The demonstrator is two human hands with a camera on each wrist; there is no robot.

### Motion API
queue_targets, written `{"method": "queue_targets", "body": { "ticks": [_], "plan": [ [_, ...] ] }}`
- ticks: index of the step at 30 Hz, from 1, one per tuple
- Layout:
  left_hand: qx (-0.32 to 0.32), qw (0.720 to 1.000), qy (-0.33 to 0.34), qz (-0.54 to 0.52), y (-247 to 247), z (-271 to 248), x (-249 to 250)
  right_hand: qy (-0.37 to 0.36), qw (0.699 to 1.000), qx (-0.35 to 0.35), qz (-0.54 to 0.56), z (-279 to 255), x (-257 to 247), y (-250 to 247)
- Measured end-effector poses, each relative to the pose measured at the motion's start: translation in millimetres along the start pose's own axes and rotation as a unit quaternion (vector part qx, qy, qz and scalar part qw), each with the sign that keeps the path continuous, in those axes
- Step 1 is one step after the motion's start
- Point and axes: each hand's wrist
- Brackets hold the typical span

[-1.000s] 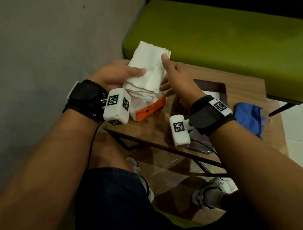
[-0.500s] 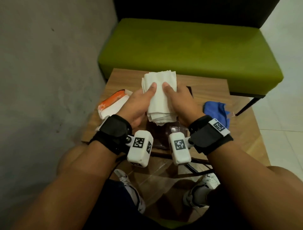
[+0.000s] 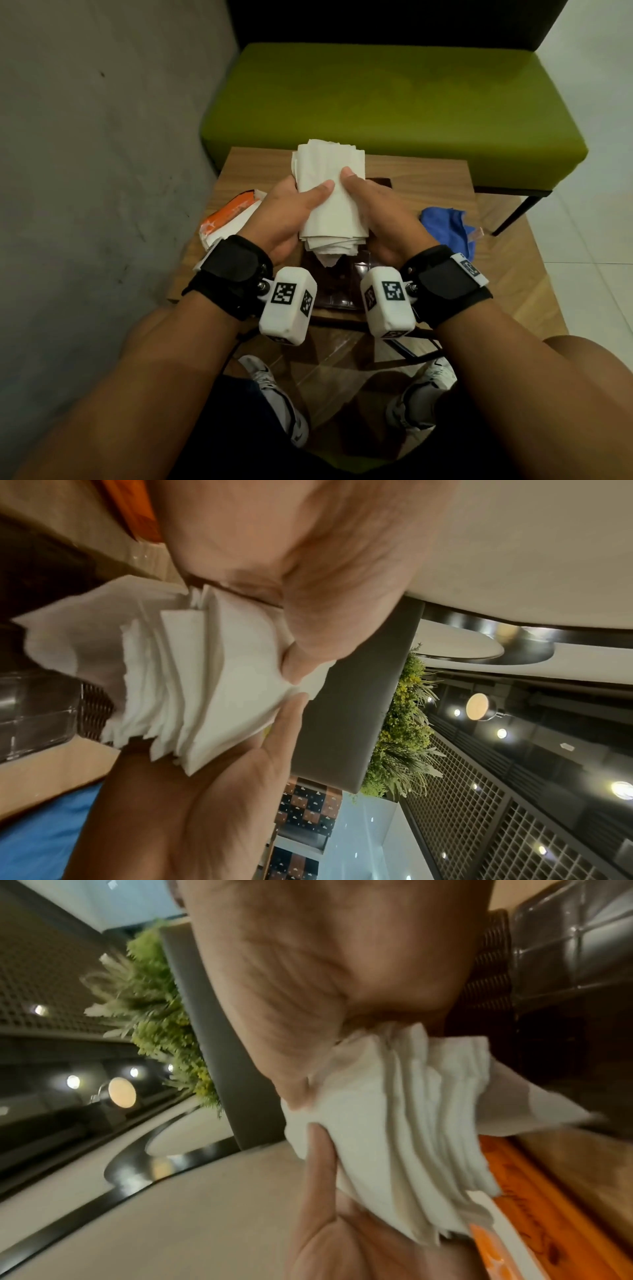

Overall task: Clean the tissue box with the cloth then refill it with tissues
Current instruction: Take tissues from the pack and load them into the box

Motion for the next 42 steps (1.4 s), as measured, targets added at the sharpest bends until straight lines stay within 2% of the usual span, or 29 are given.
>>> {"method": "queue_targets", "body": {
  "ticks": [9,12,17,19,23,26,30,32,33,37,39,42],
  "plan": [
    [-0.016,0.994,-0.107,-0.001,-1,-10,10,0.031,0.999,0.023,0.02,-6,-20,-5],
    [-0.016,0.993,-0.119,-0.007,0,-14,8,0.042,0.998,0.024,0.03,-8,-20,-3],
    [-0.071,0.987,-0.13,-0.061,-1,-16,6,0.036,0.997,0.038,0.048,-10,-19,-2],
    [-0.065,0.989,-0.12,-0.064,0,-14,3,0.025,0.998,0.05,0.034,-12,-18,-1],
    [-0.002,0.996,-0.077,-0.054,4,-8,-2,-0.023,0.994,0.091,-0.058,-15,-17,2],
    [0.001,0.997,-0.062,-0.044,8,-12,-2,-0.068,0.98,0.113,-0.151,-15,-12,7],
    [0.012,0.999,-0.031,-0.028,15,-13,-3,-0.162,0.933,0.16,-0.279,-16,-1,15],
    [0.024,0.999,-0.026,-0.03,17,-13,-5,-0.172,0.92,0.189,-0.299,-13,5,11],
    [0.029,0.999,-0.026,-0.033,17,-12,-6,-0.157,0.922,0.197,-0.293,-11,8,7],
    [0.035,0.998,-0.025,-0.037,15,-8,-11,-0.077,0.965,0.169,-0.187,-12,8,1],
    [0.031,0.999,-0.024,-0.034,16,-6,-14,-0.064,0.967,0.126,-0.213,-24,3,9],
    [0.052,0.998,-0.013,-0.029,17,-2,-19,-0.078,0.969,0.115,-0.203,-23,6,8]
  ]
}}
Point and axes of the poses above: each hand's wrist, its own z-axis towards the middle knuckle, its own y-axis out of the palm, x = y × z, and after that the axes turned 3 degrees about x, right-handed
